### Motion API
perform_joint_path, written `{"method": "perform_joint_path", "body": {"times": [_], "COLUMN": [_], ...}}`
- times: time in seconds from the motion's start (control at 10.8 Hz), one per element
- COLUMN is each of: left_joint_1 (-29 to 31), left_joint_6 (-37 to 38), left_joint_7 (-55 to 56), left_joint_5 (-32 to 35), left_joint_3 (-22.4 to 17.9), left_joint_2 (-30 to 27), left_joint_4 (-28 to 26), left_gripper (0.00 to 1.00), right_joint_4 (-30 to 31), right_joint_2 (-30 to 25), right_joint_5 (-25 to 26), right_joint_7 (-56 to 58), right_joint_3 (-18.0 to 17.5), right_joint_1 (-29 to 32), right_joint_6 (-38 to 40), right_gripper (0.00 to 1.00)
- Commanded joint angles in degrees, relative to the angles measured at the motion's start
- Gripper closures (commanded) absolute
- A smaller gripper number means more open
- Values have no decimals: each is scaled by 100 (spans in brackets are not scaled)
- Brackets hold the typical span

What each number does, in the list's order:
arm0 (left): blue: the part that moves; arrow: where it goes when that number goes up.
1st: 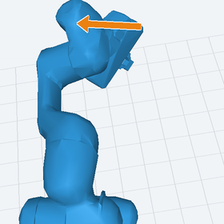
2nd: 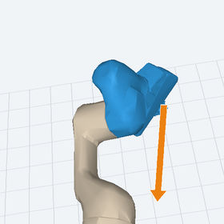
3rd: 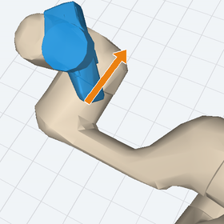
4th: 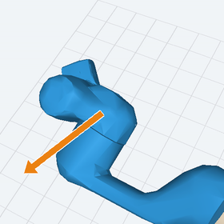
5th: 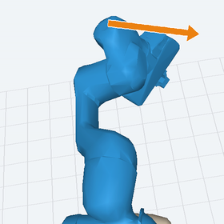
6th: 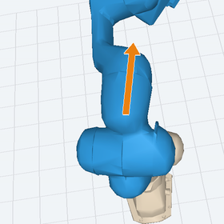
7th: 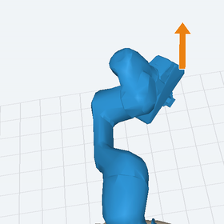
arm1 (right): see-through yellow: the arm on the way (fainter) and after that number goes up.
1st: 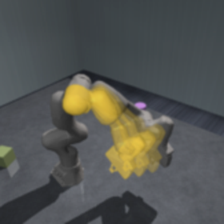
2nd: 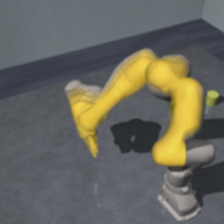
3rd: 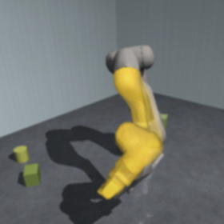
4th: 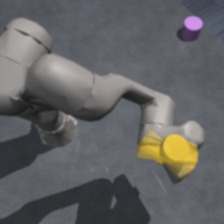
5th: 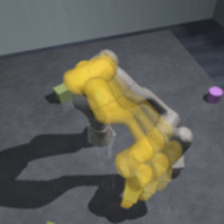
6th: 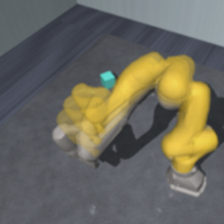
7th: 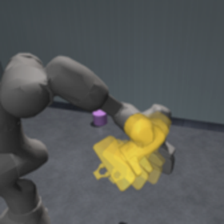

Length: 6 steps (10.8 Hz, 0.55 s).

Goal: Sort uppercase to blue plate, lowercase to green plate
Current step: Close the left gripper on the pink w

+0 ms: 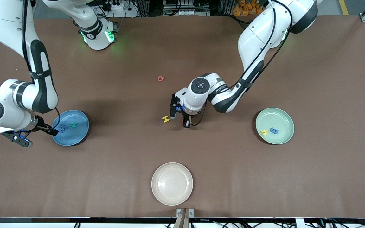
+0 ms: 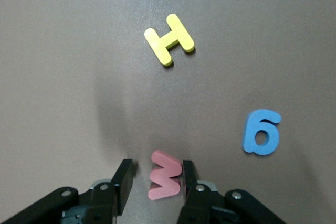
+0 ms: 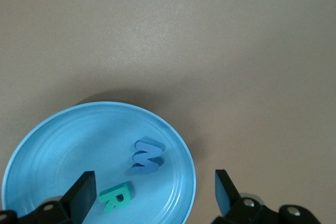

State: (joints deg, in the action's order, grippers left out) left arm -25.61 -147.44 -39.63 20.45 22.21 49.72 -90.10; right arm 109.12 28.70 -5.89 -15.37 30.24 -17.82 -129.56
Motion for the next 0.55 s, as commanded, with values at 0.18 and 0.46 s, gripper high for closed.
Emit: {"method": "perform_joint_path", "body": {"times": [0.18,0.46], "left_joint_1": [-93,-93], "left_joint_6": [-92,-92], "left_joint_7": [-80,-88], "left_joint_5": [-322,-471], "left_joint_3": [-129,-173], "left_joint_2": [108,116], "left_joint_4": [98,89], "left_gripper": [56,56], "right_joint_4": [-75,-75], "right_joint_2": [21,21], "right_joint_5": [-87,-87], "right_joint_7": [7,7], "right_joint_3": [-45,-45], "right_joint_1": [59,59], "right_joint_6": [28,28], "right_gripper": [0,0]}}
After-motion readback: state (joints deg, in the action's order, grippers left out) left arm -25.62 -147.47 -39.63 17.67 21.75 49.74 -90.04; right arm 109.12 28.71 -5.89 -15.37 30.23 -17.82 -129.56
